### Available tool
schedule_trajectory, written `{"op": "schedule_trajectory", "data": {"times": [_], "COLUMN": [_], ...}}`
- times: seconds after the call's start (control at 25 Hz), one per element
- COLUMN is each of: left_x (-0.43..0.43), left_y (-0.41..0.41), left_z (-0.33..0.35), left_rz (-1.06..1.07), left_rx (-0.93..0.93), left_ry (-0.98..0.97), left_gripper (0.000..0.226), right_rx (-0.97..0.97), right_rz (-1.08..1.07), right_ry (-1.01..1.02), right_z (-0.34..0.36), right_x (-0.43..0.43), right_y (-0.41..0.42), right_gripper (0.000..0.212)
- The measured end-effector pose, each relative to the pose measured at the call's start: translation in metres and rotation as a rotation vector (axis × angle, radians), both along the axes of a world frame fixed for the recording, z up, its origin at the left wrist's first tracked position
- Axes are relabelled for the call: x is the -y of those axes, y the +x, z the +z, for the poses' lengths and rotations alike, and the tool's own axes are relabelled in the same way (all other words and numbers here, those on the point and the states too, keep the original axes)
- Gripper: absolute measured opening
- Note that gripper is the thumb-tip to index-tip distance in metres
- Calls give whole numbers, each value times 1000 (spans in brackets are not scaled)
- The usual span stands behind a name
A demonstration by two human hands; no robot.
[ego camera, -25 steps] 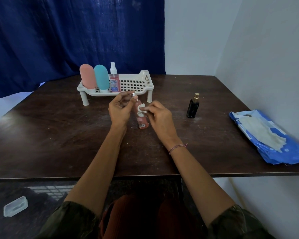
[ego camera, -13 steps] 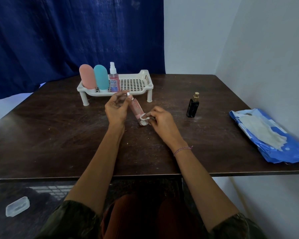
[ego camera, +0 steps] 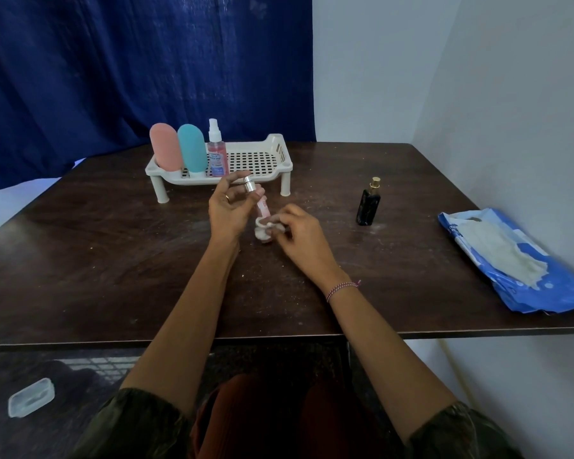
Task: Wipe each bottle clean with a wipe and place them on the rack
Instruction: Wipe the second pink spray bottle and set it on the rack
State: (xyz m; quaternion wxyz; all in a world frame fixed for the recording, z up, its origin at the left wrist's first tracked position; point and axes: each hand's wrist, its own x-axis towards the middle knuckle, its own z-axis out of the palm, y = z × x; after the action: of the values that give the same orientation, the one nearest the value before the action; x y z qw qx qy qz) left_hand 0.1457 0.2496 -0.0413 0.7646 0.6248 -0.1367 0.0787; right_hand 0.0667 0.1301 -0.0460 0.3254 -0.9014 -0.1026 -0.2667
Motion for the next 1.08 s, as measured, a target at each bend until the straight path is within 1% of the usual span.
{"op": "schedule_trajectory", "data": {"times": [0.08, 0.16, 0.24, 0.32, 0.4, 0.48, 0.52, 0.64, 0.76, 0.84, 0.92, 1.0, 1.08], "left_x": [-1, -1, -1, 0, 0, 0, -1, -1, -1, -1, -1, -2, -3], "left_y": [0, -1, -3, -4, -5, -5, -5, -3, -2, -2, -2, -1, -1], "left_z": [1, 1, 1, 1, 1, 2, 2, 1, 1, 2, 2, 1, 1], "left_rz": [-59, -93, -117, -140, -151, -157, -155, -98, -113, -145, -165, -165, -163], "left_rx": [-27, -35, -42, -49, -40, -39, -50, -65, -35, -10, 15, 21, 16], "left_ry": [-63, -94, -113, -124, -128, -145, -153, -123, -81, -74, -83, -93, -100], "left_gripper": [37, 36, 37, 39, 38, 34, 31, 27, 27, 28, 29, 29, 29], "right_rx": [-82, -162, -168, -65, 32, 64, 47, -55, -99, -49, 55, 136, 153], "right_rz": [-69, -147, -185, -162, -102, -74, -79, -143, -236, -225, -153, -65, -16], "right_ry": [189, 254, 234, 204, 115, 31, 52, 237, 284, 300, 297, 233, 174], "right_z": [-1, -3, -5, -3, -2, -3, -3, -4, -5, -2, 0, 0, 0], "right_x": [3, 7, 8, 5, 0, -1, -1, 6, 10, 6, 1, -3, -5], "right_y": [4, 8, 9, 6, 4, 4, 4, 7, 10, 9, 7, 5, 2], "right_gripper": [18, 19, 21, 19, 19, 20, 20, 18, 18, 17, 18, 22, 26]}}
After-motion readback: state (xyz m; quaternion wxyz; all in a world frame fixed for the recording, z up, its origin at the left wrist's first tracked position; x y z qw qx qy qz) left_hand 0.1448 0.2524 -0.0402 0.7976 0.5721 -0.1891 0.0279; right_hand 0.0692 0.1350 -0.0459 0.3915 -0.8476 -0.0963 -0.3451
